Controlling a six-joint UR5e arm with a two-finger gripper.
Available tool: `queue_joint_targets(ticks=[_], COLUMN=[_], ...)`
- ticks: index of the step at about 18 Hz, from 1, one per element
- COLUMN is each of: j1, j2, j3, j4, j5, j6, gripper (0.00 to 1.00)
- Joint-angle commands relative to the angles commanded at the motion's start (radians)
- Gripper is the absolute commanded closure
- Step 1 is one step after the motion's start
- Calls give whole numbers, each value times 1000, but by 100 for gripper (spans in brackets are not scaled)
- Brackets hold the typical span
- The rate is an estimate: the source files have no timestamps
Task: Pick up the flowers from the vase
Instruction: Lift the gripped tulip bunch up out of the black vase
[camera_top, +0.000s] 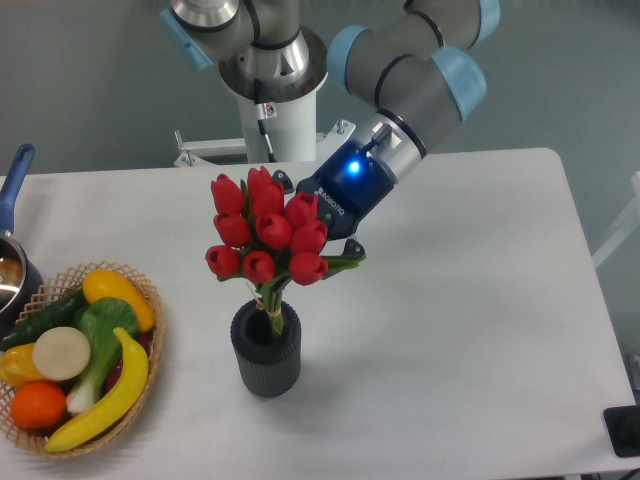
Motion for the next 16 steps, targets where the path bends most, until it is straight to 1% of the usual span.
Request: queue_joint_targets(ticks=[2, 6, 10, 13, 16], j1=[-8, -6, 0, 0, 2], j2=[14, 20, 17, 17, 15], j3=[0, 15, 44, 63, 87], j4=[2, 2, 0, 0, 0], j5=[-2, -8, -23, -25, -26], j6=[-40, -83, -114, -169, -195], gripper=[49, 49, 48, 49, 49])
